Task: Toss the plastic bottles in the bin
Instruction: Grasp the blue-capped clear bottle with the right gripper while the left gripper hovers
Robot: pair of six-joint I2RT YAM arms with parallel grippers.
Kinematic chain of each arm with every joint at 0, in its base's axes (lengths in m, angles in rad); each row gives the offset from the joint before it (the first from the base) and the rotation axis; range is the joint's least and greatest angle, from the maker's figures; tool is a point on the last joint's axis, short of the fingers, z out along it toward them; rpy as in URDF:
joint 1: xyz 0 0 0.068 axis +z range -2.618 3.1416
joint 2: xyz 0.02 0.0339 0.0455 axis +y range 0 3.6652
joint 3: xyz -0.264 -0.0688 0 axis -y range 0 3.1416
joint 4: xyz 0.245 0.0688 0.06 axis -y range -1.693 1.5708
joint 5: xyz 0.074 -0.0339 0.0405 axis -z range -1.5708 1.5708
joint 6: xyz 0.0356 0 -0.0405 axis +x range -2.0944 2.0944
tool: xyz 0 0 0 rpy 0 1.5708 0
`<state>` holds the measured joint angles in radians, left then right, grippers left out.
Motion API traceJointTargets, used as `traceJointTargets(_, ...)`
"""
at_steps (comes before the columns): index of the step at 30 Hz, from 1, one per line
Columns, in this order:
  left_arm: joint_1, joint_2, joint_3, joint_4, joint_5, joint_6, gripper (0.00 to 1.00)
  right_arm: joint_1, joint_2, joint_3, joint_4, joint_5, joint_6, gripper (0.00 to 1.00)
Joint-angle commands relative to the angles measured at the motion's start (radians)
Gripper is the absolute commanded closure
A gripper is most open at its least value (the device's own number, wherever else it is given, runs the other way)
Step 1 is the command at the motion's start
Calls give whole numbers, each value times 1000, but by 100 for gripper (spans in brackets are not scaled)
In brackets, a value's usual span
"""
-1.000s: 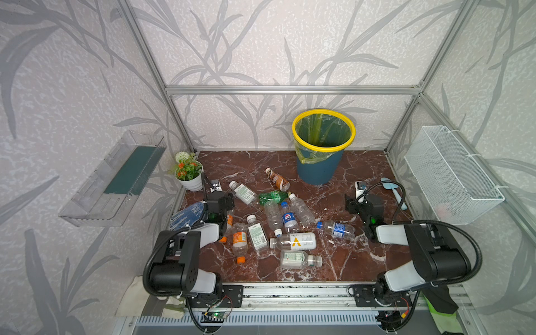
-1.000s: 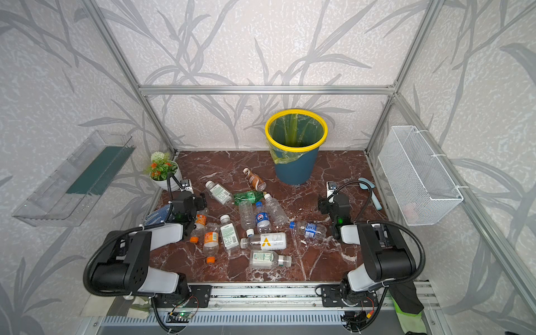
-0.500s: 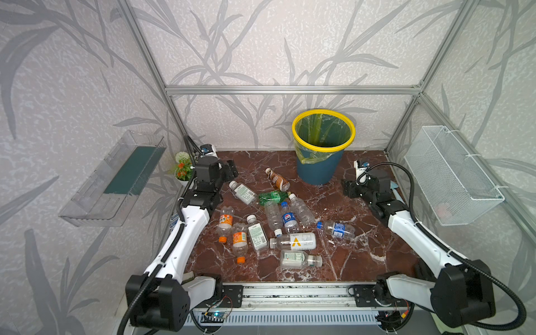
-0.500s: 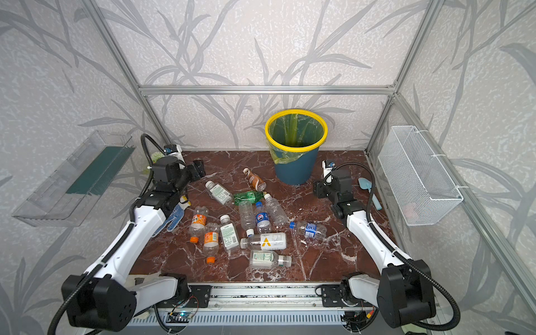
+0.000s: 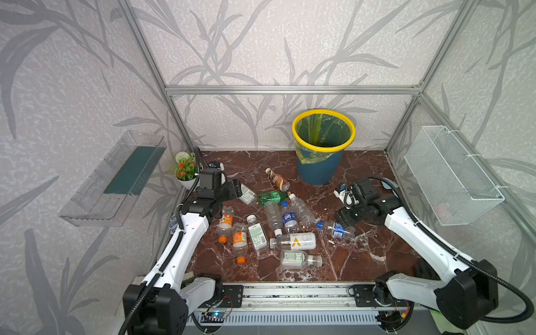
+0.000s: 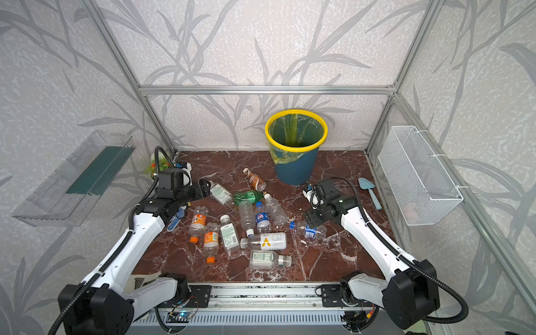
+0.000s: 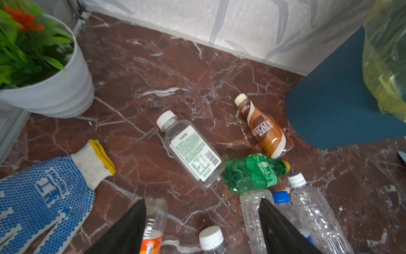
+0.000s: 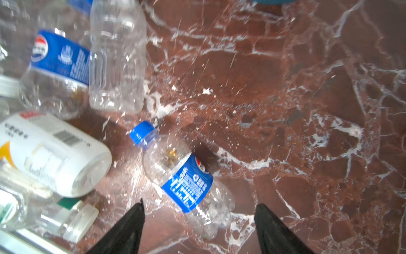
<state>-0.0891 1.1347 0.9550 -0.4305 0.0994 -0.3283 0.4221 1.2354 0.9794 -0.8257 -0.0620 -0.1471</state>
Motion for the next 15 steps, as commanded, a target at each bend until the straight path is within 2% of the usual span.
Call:
traceJointTargets(1,11,-14,36,-46,23,-15,20,33,47,29,-106,-60,-92,18)
traceJointTargets(5,14,-40,6,-10,10,-26,20,81,85,29,-98,-44,-159,16)
traceJointTargets(9,22,-33,3,-4,16,-31,20,96,144,20,-79,29,-225,14)
traceJointTargets(15,32,-17,6,-5,22,-32,20,106,266,32,-17,82,-244,9)
